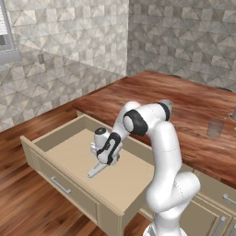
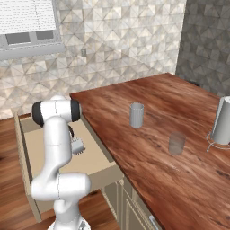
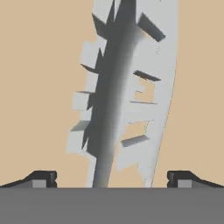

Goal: Take the tongs from the drawer on the left and place them on the dining counter next to the tray containing the kebab skewer.

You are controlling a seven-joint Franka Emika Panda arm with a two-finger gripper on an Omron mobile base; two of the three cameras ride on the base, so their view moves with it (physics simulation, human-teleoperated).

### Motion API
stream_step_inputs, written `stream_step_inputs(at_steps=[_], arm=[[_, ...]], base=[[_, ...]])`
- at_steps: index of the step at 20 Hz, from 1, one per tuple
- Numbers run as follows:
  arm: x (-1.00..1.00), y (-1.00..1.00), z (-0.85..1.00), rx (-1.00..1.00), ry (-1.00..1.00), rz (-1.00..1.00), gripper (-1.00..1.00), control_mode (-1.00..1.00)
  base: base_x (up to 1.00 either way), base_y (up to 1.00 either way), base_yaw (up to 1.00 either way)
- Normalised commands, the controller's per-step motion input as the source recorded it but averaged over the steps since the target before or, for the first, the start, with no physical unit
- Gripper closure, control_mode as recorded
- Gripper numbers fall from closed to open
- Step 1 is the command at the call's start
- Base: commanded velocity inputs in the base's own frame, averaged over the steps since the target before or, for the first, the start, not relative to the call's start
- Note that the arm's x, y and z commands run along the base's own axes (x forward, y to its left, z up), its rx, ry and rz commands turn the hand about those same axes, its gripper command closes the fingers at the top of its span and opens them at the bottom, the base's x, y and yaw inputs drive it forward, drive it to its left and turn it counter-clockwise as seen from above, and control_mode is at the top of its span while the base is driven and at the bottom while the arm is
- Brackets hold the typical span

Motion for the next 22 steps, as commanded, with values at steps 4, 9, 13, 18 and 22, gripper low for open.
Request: stream_step_inputs(at_steps=[4, 9, 13, 18, 22], arm=[[0.0, 0.0, -0.05, 0.0, 0.0, 0.0, -1.0, -1.0], [0.0, 0.0, -0.16, 0.01, 0.0, 0.0, -1.0, -1.0], [0.0, 0.0, -0.22, 0.02, 0.0, 0.0, -1.0, -1.0], [0.0, 0.0, -0.23, 0.03, 0.0, 0.0, 1.0, -1.0], [0.0, 0.0, -0.08, 0.01, 0.0, 0.0, 1.0, -1.0]], base=[[0.0, 0.0, 0.0], [0.0, 0.0, 0.0], [0.0, 0.0, 0.0], [0.0, 0.0, 0.0], [0.0, 0.0, 0.0]])
